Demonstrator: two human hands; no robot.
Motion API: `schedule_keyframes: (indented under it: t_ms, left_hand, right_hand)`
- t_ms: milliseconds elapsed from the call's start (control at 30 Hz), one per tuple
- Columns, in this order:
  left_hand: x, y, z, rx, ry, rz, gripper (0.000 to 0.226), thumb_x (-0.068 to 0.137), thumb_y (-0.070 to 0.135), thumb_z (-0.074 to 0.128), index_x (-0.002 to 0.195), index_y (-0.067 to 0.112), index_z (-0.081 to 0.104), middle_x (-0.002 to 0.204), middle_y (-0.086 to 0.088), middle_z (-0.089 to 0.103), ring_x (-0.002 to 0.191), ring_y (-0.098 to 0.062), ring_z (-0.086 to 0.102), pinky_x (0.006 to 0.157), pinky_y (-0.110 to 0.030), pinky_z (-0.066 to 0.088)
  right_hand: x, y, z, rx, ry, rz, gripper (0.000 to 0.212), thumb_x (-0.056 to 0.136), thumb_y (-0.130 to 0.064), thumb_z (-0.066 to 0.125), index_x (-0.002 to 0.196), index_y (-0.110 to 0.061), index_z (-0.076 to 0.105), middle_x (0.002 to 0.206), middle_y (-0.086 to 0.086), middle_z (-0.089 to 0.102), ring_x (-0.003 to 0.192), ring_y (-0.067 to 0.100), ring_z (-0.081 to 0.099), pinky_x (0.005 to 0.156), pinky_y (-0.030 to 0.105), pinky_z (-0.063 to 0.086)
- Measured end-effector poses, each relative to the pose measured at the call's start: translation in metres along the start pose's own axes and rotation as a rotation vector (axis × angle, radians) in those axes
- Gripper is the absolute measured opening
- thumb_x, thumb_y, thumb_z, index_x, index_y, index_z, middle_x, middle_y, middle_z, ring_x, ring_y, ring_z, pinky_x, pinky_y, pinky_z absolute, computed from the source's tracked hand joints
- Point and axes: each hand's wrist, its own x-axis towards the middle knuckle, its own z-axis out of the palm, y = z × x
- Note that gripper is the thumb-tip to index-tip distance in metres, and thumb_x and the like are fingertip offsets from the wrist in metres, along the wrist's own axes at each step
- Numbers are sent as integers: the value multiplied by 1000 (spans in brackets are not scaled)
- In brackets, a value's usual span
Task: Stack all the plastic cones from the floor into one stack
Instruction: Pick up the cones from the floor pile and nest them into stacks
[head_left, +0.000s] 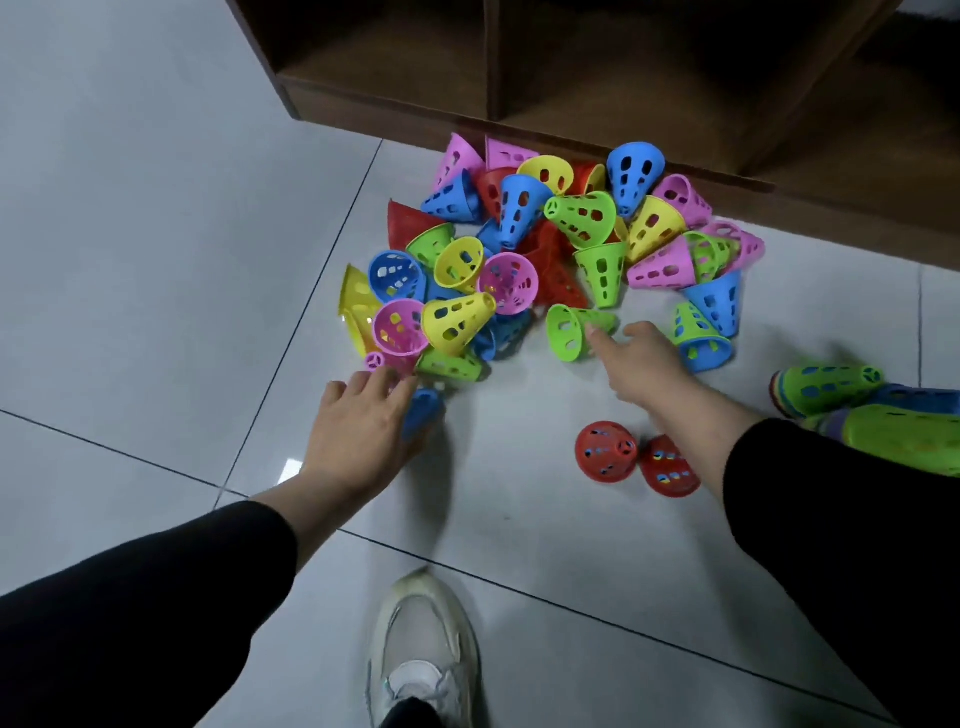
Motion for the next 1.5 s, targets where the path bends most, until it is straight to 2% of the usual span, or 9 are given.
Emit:
schedule_keyframes:
  t_ms: [233,567,733,867,967,1167,1333,1400,1500]
  left_hand:
    - [12,-8,18,-18,-181,7,65,82,34,70,139,19,42,126,-9,48,105,-32,53,82,-40,49]
    - [2,8,7,-448,-89,-97,61,83,42,69,137,22,48,111,-2,58,99,-24,55,79,-33,48]
    - [2,46,-22,-798,109,-178,50,84,44,71,128,23,58,108,6,64,97,-18,58,87,-38,47]
    - [13,90,-46,-1163,19,-197,42,84,41,73,120,34,52,106,21,62,96,6,58,76,-6,41]
    - [18,121,-56,-1252,-31,-152,45,84,37,75,122,31,52,108,17,63,94,3,60,79,-13,47]
    - [19,167,-59,-1272,-61,-13,45,81,34,75,115,33,46,106,15,63,98,-4,61,85,-25,50]
    - [20,181,-37,-1007,-148,88,46,79,35,73,113,34,41,99,13,61,82,-15,58,70,-31,44]
    - [24,181,-27,-882,-203,122,47,82,32,74,118,28,44,107,8,59,92,-21,59,70,-29,39]
    - [28,173,-21,-789,-270,200,67,85,44,73,139,21,42,139,-2,51,122,-23,52,93,-29,40]
  right_hand:
    - [23,-33,26,400,-107,388,71,86,-68,60,133,-15,55,122,16,60,90,36,66,56,35,55]
    - [30,-38,30,624,-234,435,29,86,-28,76,109,-18,61,106,7,67,91,22,65,73,38,52]
    - [8,-42,9,493,-43,49,46,83,-23,74,126,-20,57,119,4,67,99,17,63,76,37,57]
    - [-39,-26,-50,351,181,-244,62,75,-41,73,130,-26,49,118,-2,68,105,21,66,89,44,57]
    - [-84,13,-83,277,305,-292,53,72,-40,75,119,-31,51,112,-4,67,98,17,67,88,45,57]
    - [-124,85,-83,204,249,-268,48,73,-25,78,109,-35,48,108,8,63,100,28,65,90,51,53]
    - [-124,119,-57,-107,232,-301,55,74,-20,83,120,-23,52,112,2,55,104,23,55,82,24,39]
    - [-123,125,-51,-154,177,-288,55,74,-18,85,122,-14,57,115,9,57,109,28,55,82,23,35]
    - [-122,123,-50,-147,169,-302,58,77,-24,85,127,-9,58,121,12,58,114,27,53,84,15,29]
